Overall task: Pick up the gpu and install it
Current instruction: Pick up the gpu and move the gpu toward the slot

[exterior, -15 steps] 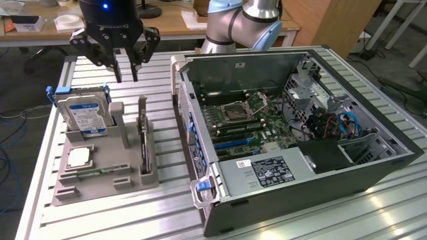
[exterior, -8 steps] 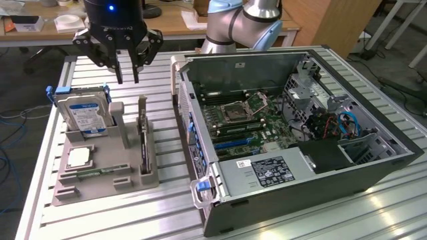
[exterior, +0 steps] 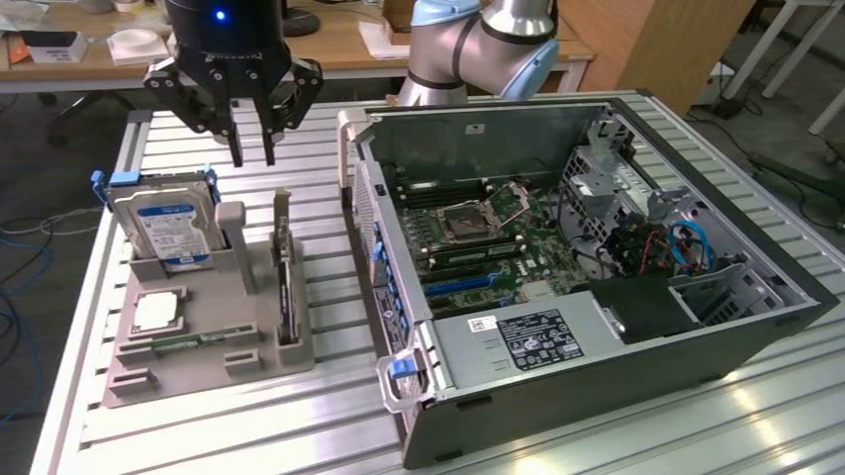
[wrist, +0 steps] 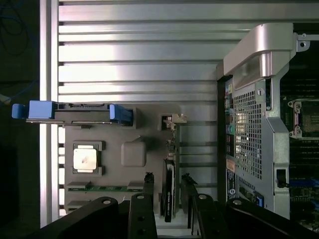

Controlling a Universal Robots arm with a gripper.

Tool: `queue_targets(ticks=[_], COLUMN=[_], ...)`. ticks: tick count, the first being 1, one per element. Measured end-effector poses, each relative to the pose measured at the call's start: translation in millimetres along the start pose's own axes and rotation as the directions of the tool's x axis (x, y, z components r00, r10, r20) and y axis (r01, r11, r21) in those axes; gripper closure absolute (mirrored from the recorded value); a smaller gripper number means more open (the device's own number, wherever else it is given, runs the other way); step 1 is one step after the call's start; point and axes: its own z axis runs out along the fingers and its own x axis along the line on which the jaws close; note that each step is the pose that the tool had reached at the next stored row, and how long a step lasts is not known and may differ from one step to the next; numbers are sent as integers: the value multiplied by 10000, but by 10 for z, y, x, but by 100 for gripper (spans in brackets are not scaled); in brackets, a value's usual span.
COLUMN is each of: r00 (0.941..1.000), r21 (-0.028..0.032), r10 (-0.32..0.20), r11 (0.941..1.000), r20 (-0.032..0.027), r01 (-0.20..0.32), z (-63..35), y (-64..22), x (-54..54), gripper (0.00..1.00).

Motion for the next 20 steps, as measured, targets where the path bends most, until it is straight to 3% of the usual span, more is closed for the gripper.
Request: queue_targets(ticks=[5, 9, 20], r00=[10000, 10000, 10000], r21=[10, 53, 59], r10=[1, 1, 2], r11=[10000, 10000, 10000], r20=[4, 3, 2], r01=[-1, -1, -2], z=[1, 2, 2], y=[-3, -7, -7], x=[2, 1, 1], gripper=[65, 65, 65])
